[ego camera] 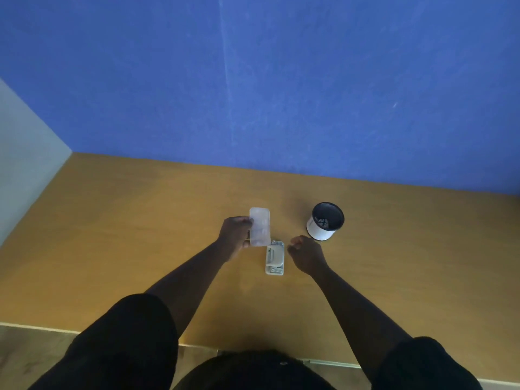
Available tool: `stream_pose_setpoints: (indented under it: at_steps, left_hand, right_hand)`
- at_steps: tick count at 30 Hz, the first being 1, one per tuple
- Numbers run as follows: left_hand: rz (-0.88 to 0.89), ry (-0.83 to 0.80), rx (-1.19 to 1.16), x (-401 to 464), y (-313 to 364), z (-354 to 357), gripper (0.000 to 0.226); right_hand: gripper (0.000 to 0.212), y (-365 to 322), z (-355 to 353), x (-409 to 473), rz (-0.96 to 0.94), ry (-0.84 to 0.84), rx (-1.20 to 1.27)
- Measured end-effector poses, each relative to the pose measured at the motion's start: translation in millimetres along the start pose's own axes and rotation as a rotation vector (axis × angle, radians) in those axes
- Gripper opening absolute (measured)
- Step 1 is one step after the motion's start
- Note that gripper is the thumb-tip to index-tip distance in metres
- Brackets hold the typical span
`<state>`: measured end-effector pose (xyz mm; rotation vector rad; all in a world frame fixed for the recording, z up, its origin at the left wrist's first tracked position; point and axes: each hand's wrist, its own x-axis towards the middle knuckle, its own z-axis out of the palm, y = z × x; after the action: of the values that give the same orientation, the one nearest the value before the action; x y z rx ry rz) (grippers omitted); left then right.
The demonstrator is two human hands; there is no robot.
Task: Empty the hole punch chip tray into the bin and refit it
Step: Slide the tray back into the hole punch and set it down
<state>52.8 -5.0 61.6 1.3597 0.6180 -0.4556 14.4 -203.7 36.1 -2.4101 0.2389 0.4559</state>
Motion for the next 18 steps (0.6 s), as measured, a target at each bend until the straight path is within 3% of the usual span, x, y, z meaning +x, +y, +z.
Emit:
stream_pose_setpoints:
  at_steps: [5,13,18]
  left_hand:
    - [-0.037,-0.012,-0.042,-2.4,-7.3,-17.7,0.013]
    - [-0.089,-0.015,-0.098,-7.3,-16.0,-35.2,0.009]
    - [-0.134,-0.002,-0.152,-9.8,-24.6,-36.6,0.010]
  right_hand:
    - [0.033,-7.2,23.7,-1.1,0.057,-0.055,-0.060]
    - [0.034,-16.1,37.5,-0.1,0.315,-0.004,0.262]
    - [0.032,-17.6,36.1,-4.0,0.379,0.008,0.416]
